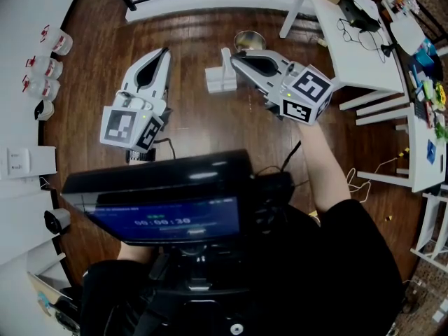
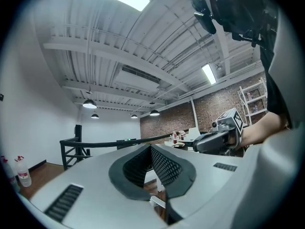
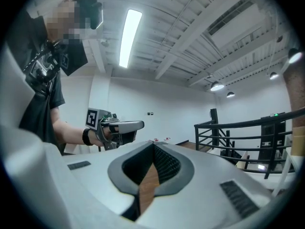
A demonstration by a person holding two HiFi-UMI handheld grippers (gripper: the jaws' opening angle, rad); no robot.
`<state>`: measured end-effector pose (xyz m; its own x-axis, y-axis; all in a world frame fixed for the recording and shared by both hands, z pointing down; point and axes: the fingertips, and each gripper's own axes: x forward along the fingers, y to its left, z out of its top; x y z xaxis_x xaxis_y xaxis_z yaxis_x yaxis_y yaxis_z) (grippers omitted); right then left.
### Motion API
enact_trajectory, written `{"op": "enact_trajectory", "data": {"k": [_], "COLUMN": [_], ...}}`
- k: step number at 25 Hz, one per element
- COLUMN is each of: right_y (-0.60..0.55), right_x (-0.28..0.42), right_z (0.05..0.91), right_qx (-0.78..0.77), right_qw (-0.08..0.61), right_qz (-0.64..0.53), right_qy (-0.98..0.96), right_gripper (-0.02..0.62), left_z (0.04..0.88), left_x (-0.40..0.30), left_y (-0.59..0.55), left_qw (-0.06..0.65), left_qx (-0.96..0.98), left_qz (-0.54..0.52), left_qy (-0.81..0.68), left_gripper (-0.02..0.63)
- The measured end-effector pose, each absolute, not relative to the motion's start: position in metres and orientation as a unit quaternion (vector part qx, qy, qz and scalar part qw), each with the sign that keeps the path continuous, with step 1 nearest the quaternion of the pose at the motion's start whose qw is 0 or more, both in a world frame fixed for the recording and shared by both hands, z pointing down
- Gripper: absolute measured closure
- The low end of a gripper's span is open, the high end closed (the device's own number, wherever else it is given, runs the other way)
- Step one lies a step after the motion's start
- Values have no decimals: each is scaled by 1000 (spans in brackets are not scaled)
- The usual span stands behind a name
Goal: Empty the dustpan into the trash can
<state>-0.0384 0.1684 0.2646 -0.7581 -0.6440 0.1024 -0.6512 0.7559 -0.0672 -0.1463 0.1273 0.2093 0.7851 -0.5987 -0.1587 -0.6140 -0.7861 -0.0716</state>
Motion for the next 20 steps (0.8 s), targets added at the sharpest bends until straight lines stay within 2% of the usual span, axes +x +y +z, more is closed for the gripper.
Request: {"op": "enact_trajectory", "data": {"k": [20], "right_y": [166], "right_x": [-39], "right_z": [267], "right_qx": [343], "right_qw": [48], "right_qz": [43], "right_qy": [-937], "right_gripper": [595], "left_z": [213], "left_x": [-147], "left_y": [122], "left_qw": [52], "left_qx": [-942], "left_qz": [67], "left_qy": [324], "left_gripper": [604]}}
